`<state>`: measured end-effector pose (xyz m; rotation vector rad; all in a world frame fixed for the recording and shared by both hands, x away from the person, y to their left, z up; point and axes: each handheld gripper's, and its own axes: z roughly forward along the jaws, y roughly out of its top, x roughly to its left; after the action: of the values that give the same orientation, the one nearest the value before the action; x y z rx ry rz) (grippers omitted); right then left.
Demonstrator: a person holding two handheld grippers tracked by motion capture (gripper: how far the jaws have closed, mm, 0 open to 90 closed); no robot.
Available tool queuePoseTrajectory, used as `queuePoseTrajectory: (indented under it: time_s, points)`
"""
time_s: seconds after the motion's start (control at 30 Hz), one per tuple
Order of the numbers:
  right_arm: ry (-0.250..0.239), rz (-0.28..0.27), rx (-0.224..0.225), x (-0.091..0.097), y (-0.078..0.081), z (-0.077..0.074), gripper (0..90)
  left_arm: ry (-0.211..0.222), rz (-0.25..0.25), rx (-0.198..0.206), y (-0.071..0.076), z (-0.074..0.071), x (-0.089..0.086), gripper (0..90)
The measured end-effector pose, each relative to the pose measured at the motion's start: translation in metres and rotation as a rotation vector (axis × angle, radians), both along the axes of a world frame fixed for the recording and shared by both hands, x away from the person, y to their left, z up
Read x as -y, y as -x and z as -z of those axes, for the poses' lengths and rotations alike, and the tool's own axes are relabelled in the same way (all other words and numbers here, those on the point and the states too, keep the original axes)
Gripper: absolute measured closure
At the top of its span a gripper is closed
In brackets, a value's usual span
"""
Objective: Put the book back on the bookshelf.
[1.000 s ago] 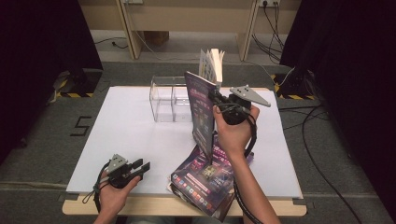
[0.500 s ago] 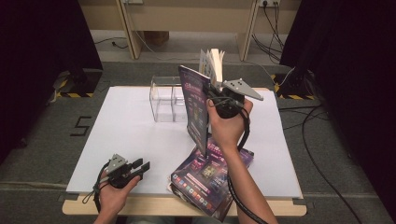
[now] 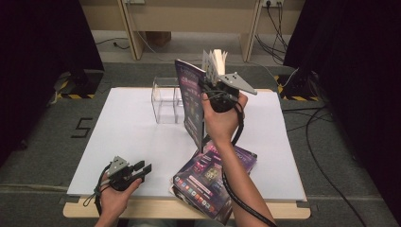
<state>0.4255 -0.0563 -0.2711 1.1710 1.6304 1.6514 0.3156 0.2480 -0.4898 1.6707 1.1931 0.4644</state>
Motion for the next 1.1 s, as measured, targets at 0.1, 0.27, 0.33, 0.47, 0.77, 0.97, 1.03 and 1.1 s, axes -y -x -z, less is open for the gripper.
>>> queuePoseTrajectory:
  time_s: [0.1, 0.27, 0.33, 0.47, 0.77, 0.97, 1.03, 1.1]
  points:
    - [-0.001, 0.006, 0.0, -0.002, -0.004, 0.0, 84.9, 0.0, 0.0, 0.001, 0.0, 0.0, 0.0, 60.2]
    - [0.004, 0.022, 0.008, -0.006, -0.012, -0.001, 84.9, 0.001, 0.0, 0.001, 0.0, 0.001, 0.0, 60.2]
    - [0.004, 0.026, 0.009, -0.007, -0.016, -0.001, 84.9, 0.001, 0.0, 0.002, 0.0, 0.001, 0.0, 60.2]
    - [0.009, 0.029, 0.0, -0.011, -0.027, -0.002, 84.8, 0.006, -0.002, 0.0, 0.001, 0.001, 0.0, 60.2]
    - [0.014, 0.041, -0.014, -0.02, -0.049, 0.0, 84.9, 0.002, 0.006, -0.004, 0.002, 0.002, 0.001, 60.3]
    - [0.021, 0.065, 0.004, -0.027, -0.063, -0.001, 84.8, 0.003, 0.003, -0.001, 0.001, 0.002, 0.0, 60.3]
    - [0.021, 0.074, 0.009, -0.029, -0.067, -0.001, 84.8, 0.001, 0.004, -0.002, 0.001, 0.002, 0.0, 60.3]
    - [0.022, 0.083, 0.01, -0.031, -0.071, -0.001, 84.8, 0.001, 0.003, -0.003, 0.001, 0.002, -0.001, 60.3]
